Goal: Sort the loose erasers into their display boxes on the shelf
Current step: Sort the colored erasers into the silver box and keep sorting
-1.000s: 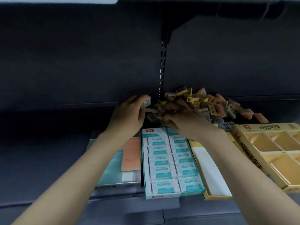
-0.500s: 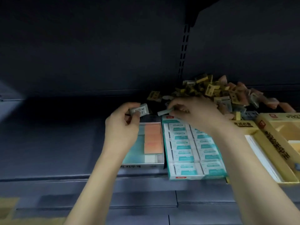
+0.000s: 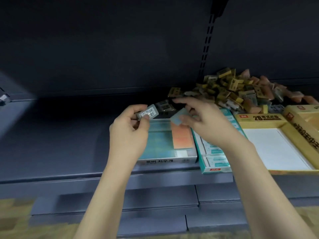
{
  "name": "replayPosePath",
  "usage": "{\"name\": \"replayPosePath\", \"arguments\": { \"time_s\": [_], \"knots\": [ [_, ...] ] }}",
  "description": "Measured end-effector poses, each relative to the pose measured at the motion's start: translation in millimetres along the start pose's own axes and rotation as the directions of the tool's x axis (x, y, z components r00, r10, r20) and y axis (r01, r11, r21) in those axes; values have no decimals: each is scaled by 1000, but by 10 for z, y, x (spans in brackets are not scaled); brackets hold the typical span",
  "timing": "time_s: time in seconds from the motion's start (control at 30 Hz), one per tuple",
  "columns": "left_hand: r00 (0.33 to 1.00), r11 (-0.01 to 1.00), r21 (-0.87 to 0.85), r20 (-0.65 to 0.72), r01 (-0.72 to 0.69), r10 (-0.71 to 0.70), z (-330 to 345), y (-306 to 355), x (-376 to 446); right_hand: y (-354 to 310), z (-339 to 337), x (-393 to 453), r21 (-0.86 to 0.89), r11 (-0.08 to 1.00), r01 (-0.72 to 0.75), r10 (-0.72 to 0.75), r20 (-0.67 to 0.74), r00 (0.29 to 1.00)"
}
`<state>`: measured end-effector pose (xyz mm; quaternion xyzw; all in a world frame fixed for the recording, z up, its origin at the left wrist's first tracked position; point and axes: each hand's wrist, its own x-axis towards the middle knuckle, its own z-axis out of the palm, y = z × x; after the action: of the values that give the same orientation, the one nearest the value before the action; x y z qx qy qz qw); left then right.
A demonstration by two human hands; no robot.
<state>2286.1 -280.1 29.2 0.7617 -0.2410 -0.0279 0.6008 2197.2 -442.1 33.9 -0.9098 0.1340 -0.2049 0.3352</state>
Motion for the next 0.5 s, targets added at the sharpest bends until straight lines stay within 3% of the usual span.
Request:
{"name": "replayPosePath", "arguments": {
  "time_s": [0.37, 0.5],
  "knots": [
    [991, 988, -82, 17, 131, -130, -269, -123, 51, -213, 153, -120, 157, 976, -150, 141, 70, 988],
    [989, 992, -37, 86, 121, -117, -318, -172, 61, -225, 248, -140, 181, 965, -189, 192, 3, 981]
  ]
}}
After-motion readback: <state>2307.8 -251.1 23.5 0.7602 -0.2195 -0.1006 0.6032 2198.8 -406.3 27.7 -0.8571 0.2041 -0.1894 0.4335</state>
